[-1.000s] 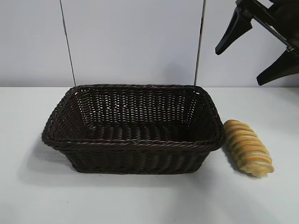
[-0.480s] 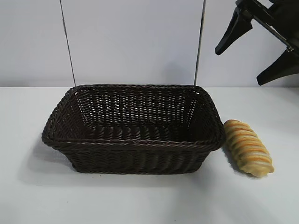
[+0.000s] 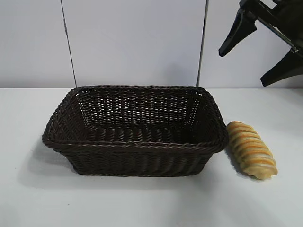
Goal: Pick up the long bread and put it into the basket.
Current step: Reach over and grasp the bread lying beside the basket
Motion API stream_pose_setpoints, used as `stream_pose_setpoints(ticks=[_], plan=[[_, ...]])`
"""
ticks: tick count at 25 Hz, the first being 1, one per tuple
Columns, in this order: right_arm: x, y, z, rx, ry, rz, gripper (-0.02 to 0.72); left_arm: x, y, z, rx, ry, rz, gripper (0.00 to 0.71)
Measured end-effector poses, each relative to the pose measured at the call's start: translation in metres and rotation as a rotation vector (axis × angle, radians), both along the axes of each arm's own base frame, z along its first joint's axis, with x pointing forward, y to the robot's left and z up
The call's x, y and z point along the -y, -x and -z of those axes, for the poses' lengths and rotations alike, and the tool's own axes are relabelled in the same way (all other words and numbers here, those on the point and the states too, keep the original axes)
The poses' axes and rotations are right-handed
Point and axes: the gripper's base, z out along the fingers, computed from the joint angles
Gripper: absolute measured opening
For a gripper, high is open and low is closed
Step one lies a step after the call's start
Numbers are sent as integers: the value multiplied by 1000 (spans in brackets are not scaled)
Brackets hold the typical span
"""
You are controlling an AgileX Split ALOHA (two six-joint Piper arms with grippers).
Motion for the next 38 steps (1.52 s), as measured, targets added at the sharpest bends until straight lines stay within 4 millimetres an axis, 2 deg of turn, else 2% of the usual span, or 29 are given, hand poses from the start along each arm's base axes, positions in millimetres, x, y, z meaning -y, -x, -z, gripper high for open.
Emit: stream_pose_setpoints(ticks=[4,9,20,23,31,35,38], plan=[[10,2,4,-9,130,-44,694,0,-4,3,19,-13,8,692],[12,2,14,14,153,-34,694,0,-5,2,29,-16,10,692],[13,14,55,65,156,24,694,0,-5,2,29,-16,10,692],[13,12,62,72,148,33,694,0,-5,3,28,-16,10,692],[11,2,99,-2,118,56,694,0,-5,3,29,-17,10,692],[3,-1,112,-10,123,36,694,0,-5,3,29,-17,10,692],[-14,-3,120,-6,128,-8,694,0,-5,3,30,-17,10,692]])
